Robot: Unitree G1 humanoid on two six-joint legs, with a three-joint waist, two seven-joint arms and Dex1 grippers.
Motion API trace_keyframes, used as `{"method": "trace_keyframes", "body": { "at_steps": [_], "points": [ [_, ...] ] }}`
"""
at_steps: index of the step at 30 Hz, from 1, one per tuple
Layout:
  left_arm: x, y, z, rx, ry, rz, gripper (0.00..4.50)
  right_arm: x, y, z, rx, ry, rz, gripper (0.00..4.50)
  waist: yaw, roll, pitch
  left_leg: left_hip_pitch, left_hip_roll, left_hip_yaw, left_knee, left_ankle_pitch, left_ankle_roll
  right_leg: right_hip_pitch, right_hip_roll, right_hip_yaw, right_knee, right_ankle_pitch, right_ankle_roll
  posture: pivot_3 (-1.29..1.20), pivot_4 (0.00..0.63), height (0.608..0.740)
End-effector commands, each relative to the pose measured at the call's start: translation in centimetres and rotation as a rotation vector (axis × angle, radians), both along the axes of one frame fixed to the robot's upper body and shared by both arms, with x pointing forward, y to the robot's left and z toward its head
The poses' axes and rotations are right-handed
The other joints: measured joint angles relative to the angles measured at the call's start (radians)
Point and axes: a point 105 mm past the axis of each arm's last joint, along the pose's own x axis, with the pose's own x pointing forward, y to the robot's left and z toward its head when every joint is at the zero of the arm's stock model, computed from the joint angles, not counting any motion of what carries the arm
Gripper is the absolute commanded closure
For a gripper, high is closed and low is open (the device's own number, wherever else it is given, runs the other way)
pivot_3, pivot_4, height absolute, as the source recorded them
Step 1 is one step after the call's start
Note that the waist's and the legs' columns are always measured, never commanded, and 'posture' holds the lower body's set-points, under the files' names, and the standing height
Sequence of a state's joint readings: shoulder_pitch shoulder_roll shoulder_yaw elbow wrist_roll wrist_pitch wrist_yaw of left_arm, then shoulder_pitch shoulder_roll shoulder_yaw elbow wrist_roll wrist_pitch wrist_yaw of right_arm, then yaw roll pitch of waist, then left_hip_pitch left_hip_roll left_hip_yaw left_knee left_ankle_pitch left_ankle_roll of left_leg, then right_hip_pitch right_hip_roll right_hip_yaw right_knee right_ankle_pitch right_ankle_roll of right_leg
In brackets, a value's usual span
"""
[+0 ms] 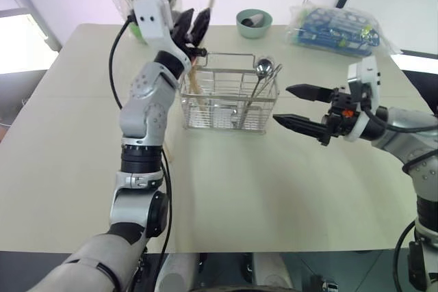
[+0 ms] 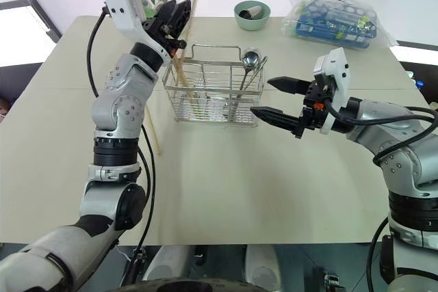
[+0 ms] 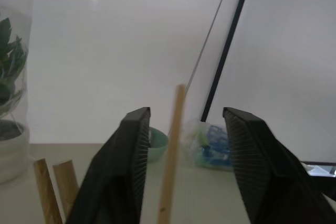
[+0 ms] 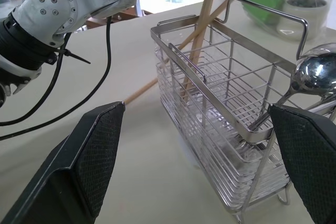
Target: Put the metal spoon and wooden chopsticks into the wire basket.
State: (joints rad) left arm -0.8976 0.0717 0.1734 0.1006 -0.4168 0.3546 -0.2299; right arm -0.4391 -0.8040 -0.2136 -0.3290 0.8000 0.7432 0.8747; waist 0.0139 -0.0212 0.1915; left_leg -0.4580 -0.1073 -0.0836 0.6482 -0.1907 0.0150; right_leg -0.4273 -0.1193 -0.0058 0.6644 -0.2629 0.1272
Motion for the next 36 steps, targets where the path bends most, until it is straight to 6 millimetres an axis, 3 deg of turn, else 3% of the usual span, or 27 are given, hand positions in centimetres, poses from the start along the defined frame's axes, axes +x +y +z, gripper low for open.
{"method": "trace_keyframes", "body": {
  "at_steps": [1,2,7,12,14,17,22,25,30,36],
  "points": [
    [-1.2,0.1,1.8,-0.033,-0.052,-0.012,0.42,-0.2,0.1,1.1,0.003,-0.048,0.014,0.0,0.0,0.0,0.0,0.0,0.0,0.0,0.0,0.0,0.0,0.0,0.0,0.0,0.0,0.0,0.0,0.0,0.15,0.687],
    [-1.4,0.2,2.0,-0.035,-0.053,-0.013,0.08,-0.2,0.1,1.1,0.002,-0.047,0.016,0.0,0.0,0.0,0.0,0.0,0.0,0.0,0.0,0.0,0.0,0.0,0.0,0.0,0.0,0.0,0.0,0.0,0.15,0.687],
    [-2.3,1.7,3.8,-0.055,-0.062,0.018,0.08,0.0,0.0,1.0,0.003,-0.047,0.018,0.0,-0.001,0.0,0.0,0.0,0.0,0.0,0.0,0.0,0.0,0.0,0.0,0.0,0.0,0.0,0.0,0.0,0.15,0.687],
    [-2.0,6.2,6.2,-0.027,0.009,0.24,0.08,0.0,0.1,0.8,0.0,-0.051,0.024,0.0,-0.002,0.0,0.0,0.0,0.0,0.0,0.0,0.0,0.0,-0.001,0.001,0.0,0.001,0.0,0.0,0.0,0.15,0.687],
    [-0.8,9.3,4.5,0.018,0.189,0.428,0.08,-0.1,0.0,0.7,-0.002,-0.052,0.027,0.0,-0.001,0.0,0.0,0.0,0.0,0.0,0.0,0.0,0.0,-0.001,0.001,0.0,0.0,0.0,0.0,0.0,0.15,0.687],
    [-0.1,12.3,-1.0,0.129,0.545,0.577,0.08,-0.4,0.1,0.4,-0.019,-0.052,0.05,0.0,-0.001,0.002,-0.001,0.001,0.0,0.0,0.0,0.0,0.0,0.0,0.002,0.0,0.001,0.0,0.0,0.0,0.15,0.687],
    [-0.6,12.6,-7.9,0.204,0.881,0.562,0.08,-0.8,0.4,0.3,-0.024,-0.051,0.082,0.0,0.003,0.0,0.0,0.0,-0.001,-0.001,0.001,0.0,0.0,0.0,0.002,0.0,0.002,0.0,0.001,0.0,0.15,0.687],
    [-0.5,12.7,-10.6,0.226,0.987,0.567,0.08,-0.7,0.5,0.3,-0.024,-0.049,0.084,0.0,0.001,0.0,0.0,0.0,-0.001,0.0,0.001,0.0,0.0,-0.001,0.002,0.0,0.001,0.001,0.002,0.0,0.15,0.687],
    [-0.4,11.7,-14.0,0.266,1.099,0.543,0.08,-0.8,0.8,0.1,-0.022,-0.041,0.09,0.0,0.0,0.0,0.0,0.0,-0.001,0.0,0.001,-0.001,-0.002,-0.001,0.001,0.0,0.001,0.001,0.002,0.0,0.15,0.687],
    [0.1,10.4,-16.1,0.331,1.154,0.512,0.08,-1.0,0.9,0.1,-0.016,-0.037,0.086,0.0,0.001,0.0,0.0,0.0,-0.001,0.0,0.001,-0.001,-0.003,-0.001,0.0,0.0,0.001,0.001,0.002,0.0,0.15,0.687]
  ]
}}
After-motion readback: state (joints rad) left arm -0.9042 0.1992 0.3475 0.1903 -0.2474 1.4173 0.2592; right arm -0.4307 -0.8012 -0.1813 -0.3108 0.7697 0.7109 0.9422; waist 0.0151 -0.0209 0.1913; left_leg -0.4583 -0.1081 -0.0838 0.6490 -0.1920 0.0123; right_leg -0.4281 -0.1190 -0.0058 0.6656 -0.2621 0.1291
